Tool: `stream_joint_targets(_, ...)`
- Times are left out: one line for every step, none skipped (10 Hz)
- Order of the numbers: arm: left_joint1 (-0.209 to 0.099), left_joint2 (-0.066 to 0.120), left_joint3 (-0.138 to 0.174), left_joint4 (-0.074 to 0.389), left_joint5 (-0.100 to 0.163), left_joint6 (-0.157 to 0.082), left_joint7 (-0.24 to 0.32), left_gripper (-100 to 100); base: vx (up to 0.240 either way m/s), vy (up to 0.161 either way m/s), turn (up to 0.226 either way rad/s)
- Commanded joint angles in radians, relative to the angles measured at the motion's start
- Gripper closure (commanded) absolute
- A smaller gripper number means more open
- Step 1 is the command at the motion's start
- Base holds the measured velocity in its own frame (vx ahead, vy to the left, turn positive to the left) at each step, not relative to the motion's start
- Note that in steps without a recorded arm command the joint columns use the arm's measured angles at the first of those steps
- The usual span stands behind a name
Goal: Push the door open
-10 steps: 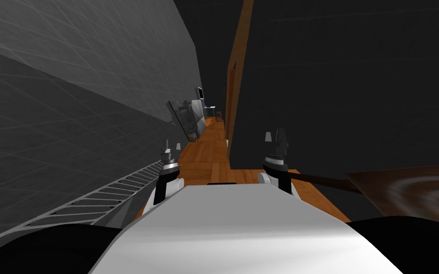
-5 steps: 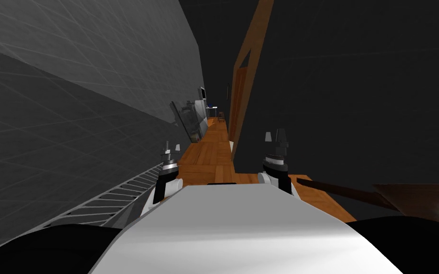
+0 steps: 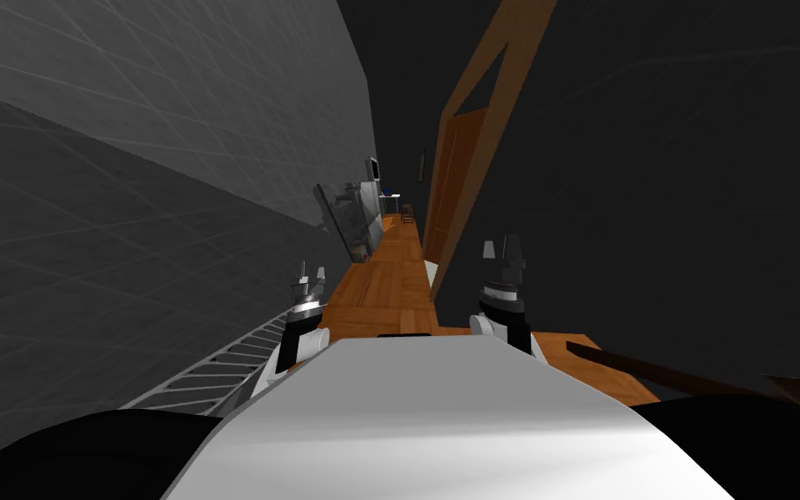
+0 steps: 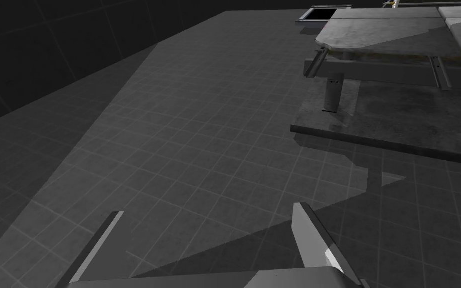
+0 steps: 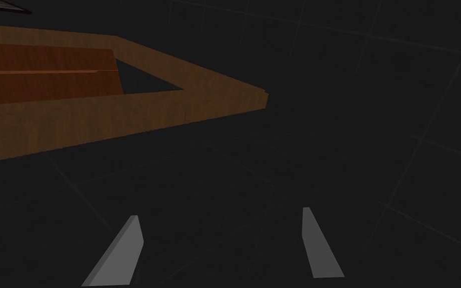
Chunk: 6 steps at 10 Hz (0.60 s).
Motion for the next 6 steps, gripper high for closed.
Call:
stream_joint_targets(-0.009,0.01,0.015,0.03,0.006,-0.006,-0.002,-100,0.227,0.133,0.053)
stream_joint_targets(-0.011,0.014,0.02,0.042,0.008,-0.009,-0.002,-100,0.227,0.15,0.039)
stream_joint_targets(-0.014,0.019,0.03,0.06,0.012,-0.014,-0.003,-100,0.204,0.147,0.028)
stream_joint_targets(-0.017,0.022,0.036,0.073,0.015,-0.017,-0.004,-100,0.2,0.103,0.021)
stream_joint_targets(-0.019,0.025,0.042,0.085,0.017,-0.02,-0.005,-100,0.2,0.099,0.027)
stream_joint_targets(-0.021,0.028,0.048,0.098,0.02,-0.023,-0.005,-100,0.193,0.074,0.024)
